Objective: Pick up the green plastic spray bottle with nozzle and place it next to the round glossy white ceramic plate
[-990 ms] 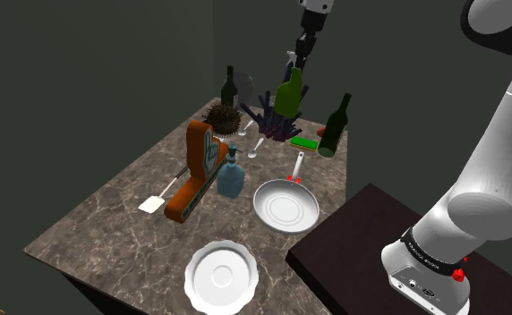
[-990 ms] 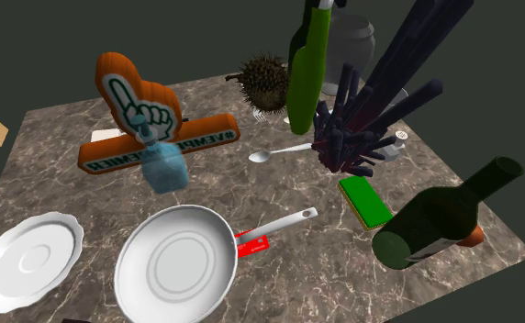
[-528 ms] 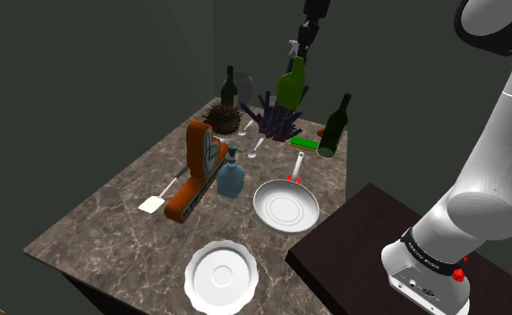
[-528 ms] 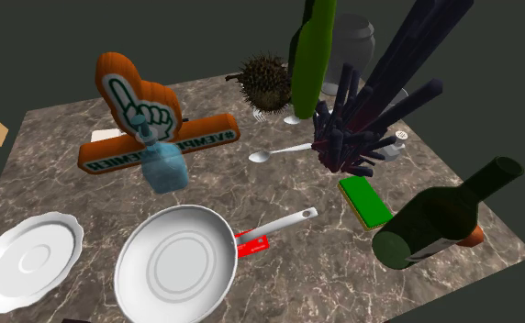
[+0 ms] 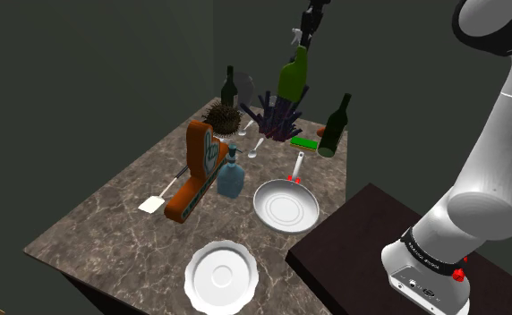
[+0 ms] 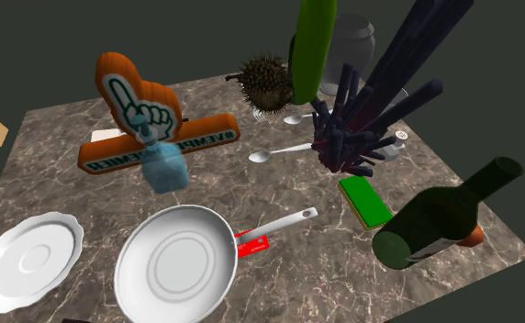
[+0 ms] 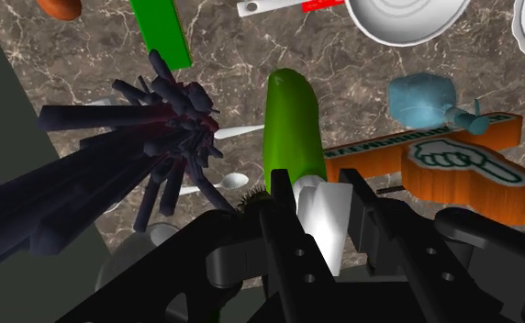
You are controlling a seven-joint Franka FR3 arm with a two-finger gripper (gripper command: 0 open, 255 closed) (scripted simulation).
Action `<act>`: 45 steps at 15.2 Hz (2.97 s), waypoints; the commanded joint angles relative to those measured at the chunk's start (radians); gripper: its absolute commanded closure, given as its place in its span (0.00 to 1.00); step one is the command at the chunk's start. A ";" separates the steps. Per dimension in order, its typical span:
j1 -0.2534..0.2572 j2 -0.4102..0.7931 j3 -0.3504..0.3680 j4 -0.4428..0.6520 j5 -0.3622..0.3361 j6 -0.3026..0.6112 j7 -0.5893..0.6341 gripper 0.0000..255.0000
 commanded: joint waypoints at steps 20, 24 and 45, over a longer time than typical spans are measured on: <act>0.161 -0.703 0.193 -0.786 -0.046 0.113 0.335 1.00; 0.187 -0.805 0.247 -0.865 -0.020 0.097 0.408 1.00; 0.349 -1.128 0.603 -0.984 0.240 -0.030 0.849 1.00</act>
